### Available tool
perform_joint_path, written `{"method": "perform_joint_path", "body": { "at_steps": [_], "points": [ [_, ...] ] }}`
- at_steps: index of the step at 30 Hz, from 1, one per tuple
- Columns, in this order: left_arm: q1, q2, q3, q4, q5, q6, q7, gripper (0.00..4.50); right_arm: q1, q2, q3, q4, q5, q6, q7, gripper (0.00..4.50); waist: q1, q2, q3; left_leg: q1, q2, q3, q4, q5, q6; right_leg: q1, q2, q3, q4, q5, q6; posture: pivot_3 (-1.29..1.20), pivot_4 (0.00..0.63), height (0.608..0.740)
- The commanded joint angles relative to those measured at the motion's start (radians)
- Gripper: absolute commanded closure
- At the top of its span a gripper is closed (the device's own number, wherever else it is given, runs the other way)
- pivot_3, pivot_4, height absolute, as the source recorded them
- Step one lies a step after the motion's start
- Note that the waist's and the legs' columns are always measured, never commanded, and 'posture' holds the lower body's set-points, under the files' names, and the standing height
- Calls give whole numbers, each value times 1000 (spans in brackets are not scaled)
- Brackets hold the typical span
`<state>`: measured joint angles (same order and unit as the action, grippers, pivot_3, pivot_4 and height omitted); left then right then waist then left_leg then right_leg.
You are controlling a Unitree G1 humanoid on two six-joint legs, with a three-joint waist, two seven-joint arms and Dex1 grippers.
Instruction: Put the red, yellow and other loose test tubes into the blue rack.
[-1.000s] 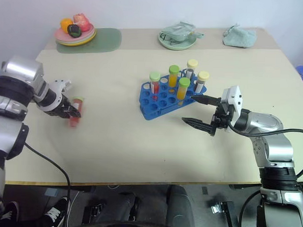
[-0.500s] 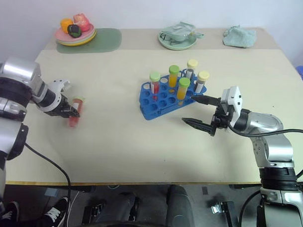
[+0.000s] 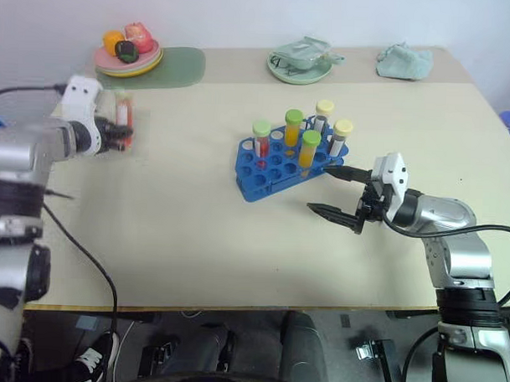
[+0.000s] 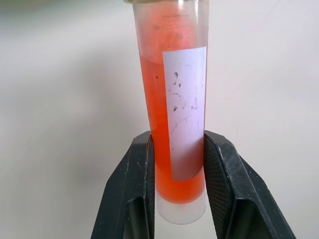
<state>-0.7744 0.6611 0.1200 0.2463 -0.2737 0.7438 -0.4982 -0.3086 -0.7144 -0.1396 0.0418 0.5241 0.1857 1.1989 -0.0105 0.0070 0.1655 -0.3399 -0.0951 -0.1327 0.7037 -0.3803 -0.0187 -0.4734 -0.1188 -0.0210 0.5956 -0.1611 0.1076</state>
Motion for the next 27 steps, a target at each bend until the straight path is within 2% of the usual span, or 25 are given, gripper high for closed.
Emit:
{"method": "perform_joint_path", "body": {
  "at_steps": [1,8,12,18,21,27],
  "points": [
    [79,-23,67,-181,-31,-172,-31,3734,9,12,-37,-8,3,-32,-19,0,-1,0,0,0,0,0,0,0,0,0,0,0,0,0,0,0,150,740],
    [277,-140,33,-342,-81,-490,-178,3734,51,11,-78,8,-2,-53,-60,0,4,0,0,1,0,1,0,0,0,1,0,1,0,0,0,0,150,740],
    [327,-222,-9,-344,-104,-623,-251,3734,81,-7,-109,3,3,-55,-65,0,9,0,0,1,0,2,0,0,0,2,0,1,-1,0,0,0,150,740],
    [288,-370,-109,-219,-48,-769,-268,3734,106,-16,-134,-12,4,-56,-78,0,24,0,0,3,0,5,0,0,1,4,0,1,-1,0,0,0,150,740],
    [252,-417,-178,-94,41,-912,-275,3734,121,-9,-136,-35,4,-54,-91,0,26,0,-1,4,0,6,1,0,1,6,0,1,-2,0,0,0,150,740],
    [131,-532,-220,182,153,-1097,-179,3734,142,-8,-146,-55,7,-53,-117,0,25,0,-1,5,0,7,1,-1,1,7,0,1,-2,1,1,0,150,740]
  ]
}}
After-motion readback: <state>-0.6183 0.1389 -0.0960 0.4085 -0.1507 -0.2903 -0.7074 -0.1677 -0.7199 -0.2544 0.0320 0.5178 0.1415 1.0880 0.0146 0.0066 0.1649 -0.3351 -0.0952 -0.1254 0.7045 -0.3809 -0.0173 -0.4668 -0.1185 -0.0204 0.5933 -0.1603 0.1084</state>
